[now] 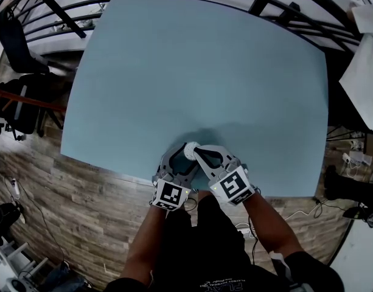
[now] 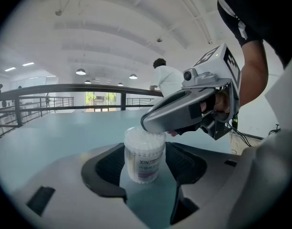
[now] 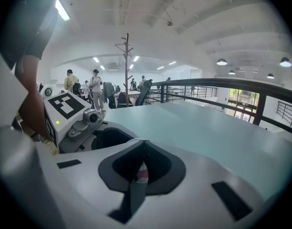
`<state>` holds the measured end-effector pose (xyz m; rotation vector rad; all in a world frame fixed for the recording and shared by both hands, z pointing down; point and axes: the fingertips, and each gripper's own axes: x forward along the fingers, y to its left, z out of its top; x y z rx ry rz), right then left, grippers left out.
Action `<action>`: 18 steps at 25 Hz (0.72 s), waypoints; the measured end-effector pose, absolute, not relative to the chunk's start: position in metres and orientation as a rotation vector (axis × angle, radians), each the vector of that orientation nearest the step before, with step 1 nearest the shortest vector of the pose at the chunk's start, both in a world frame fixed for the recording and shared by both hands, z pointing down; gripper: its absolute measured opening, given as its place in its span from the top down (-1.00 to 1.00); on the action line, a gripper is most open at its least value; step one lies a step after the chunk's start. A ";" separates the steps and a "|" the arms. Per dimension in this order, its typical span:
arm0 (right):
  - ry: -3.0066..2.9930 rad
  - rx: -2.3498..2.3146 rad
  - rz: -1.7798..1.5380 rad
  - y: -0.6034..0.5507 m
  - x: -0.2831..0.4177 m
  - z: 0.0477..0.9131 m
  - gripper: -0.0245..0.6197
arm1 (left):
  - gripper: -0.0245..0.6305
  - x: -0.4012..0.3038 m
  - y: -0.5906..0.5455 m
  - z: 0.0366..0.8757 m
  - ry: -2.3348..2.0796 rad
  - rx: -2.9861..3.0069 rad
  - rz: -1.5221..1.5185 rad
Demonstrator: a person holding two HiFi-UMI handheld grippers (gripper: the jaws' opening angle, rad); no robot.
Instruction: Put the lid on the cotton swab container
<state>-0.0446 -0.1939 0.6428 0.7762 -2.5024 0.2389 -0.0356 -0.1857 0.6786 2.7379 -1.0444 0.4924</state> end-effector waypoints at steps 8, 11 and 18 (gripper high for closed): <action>-2.539 0.823 0.283 -0.193 -0.044 0.638 0.87 | 0.09 -0.038 -0.178 0.680 -1.044 2.707 0.479; -2.612 0.836 0.268 -0.194 -0.046 0.626 0.87 | 0.09 -0.042 -0.172 0.677 -1.056 2.698 0.462; -2.679 0.919 0.232 -0.184 -0.046 0.587 0.87 | 0.09 -0.061 -0.151 0.656 -1.097 2.682 0.432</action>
